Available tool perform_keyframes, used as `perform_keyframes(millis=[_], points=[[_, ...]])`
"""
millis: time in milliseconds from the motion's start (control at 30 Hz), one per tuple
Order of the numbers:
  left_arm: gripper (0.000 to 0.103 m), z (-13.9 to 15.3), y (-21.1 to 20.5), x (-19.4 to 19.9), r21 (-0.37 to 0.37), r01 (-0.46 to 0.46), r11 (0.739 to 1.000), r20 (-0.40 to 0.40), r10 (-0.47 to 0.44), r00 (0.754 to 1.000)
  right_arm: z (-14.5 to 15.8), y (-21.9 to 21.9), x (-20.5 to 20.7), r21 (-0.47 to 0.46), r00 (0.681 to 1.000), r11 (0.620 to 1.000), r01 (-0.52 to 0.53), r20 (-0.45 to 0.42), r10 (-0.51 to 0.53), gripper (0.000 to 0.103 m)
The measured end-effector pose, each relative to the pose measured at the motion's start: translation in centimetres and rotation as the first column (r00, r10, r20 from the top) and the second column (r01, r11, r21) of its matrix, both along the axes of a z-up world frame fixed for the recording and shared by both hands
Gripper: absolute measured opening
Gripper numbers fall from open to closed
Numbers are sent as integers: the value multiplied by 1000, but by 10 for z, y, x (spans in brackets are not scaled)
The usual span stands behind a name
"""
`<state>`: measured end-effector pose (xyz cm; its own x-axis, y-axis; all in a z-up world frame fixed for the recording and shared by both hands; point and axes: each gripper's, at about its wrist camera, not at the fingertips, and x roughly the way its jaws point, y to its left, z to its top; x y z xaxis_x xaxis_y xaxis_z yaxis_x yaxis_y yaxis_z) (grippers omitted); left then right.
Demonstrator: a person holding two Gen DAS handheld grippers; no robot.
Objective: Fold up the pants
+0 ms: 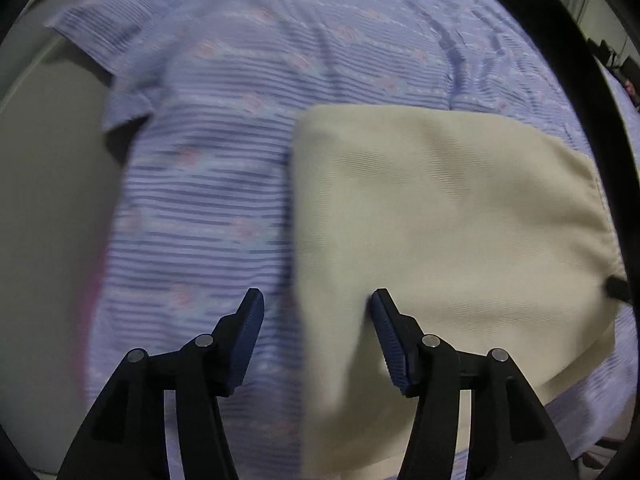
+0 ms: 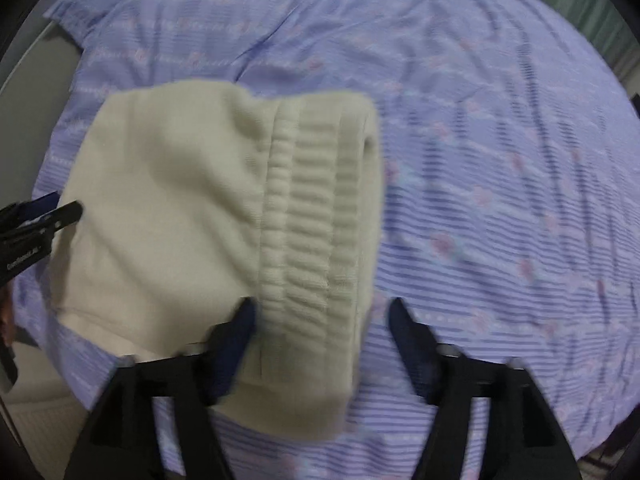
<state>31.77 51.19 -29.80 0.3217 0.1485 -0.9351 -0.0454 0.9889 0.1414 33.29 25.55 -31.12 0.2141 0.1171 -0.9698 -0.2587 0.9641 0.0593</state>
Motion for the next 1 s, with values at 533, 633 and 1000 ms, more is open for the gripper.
perform_keyframes(millis=[533,633,1000], points=[[91,190,-170,-108,-35,-22,999,342,32,939,200,-158,-85,22,909,1000,-19,416,8,93],[100,221,-223,-126,-57,-27,998,385,47,922,232,-202,-102,48,886,998,-33,464,7,94],[103,298,-390,-194,-70,-12,997,517,46,855,305,-348,-183,115,824,992,-55,567,-20,97]])
